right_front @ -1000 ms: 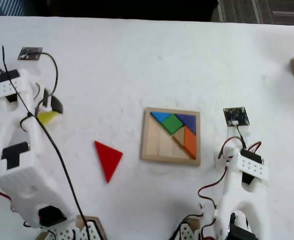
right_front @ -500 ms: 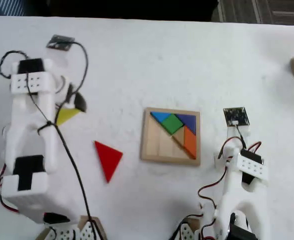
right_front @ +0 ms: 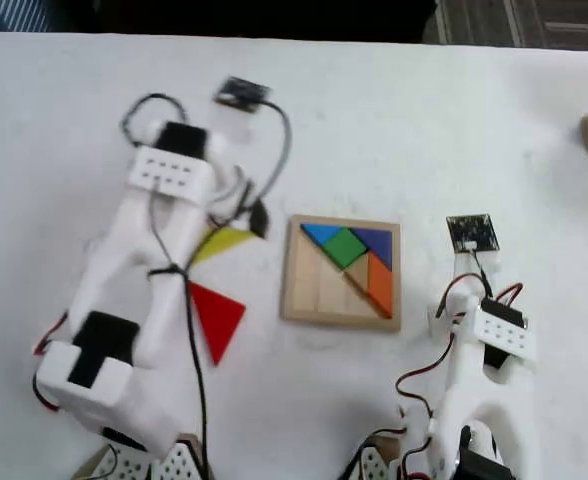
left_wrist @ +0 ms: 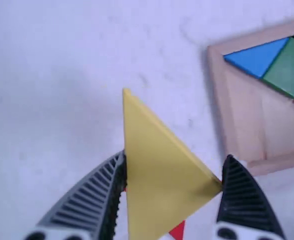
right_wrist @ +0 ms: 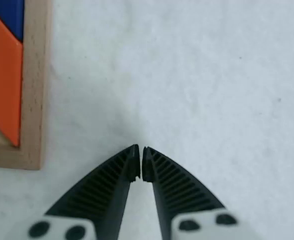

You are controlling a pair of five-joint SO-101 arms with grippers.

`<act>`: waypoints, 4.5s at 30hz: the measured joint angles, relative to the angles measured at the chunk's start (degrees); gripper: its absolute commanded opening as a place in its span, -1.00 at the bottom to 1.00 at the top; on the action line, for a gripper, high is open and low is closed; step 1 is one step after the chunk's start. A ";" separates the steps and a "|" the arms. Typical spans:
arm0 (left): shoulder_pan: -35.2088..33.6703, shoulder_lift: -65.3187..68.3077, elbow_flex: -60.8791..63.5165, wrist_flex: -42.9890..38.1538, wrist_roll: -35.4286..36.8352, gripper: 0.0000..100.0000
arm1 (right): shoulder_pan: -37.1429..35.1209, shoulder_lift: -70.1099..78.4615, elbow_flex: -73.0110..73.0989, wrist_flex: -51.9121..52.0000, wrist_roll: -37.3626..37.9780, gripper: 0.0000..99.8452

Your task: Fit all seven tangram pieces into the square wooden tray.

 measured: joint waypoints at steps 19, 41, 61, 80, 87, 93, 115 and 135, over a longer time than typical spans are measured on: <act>13.45 0.00 20.22 -24.79 7.65 -0.71 | 0.00 0.00 0.00 0.00 0.00 -0.96; 13.89 -9.49 25.41 -24.53 13.45 -0.34 | 0.00 0.00 0.00 0.00 0.00 -0.96; 16.62 -15.03 36.92 -26.64 -0.09 -0.96 | 0.00 0.00 0.00 0.00 0.00 -0.96; 26.55 -15.03 42.64 -36.31 -0.18 -0.96 | 0.00 0.00 0.00 0.00 0.00 -0.96; 26.64 -9.05 41.76 -36.75 -0.18 -0.96 | 0.00 0.00 0.00 0.00 0.00 -0.96; 26.73 -2.02 35.69 -36.84 -0.18 -0.96 | 0.00 0.00 0.00 0.00 0.00 -0.96; 18.90 -9.05 26.37 -26.55 5.10 -0.96 | 0.00 0.00 0.00 0.00 0.00 -0.96; 18.73 -2.73 32.97 -30.07 4.13 -0.96 | 0.00 0.00 0.00 0.00 0.00 -0.96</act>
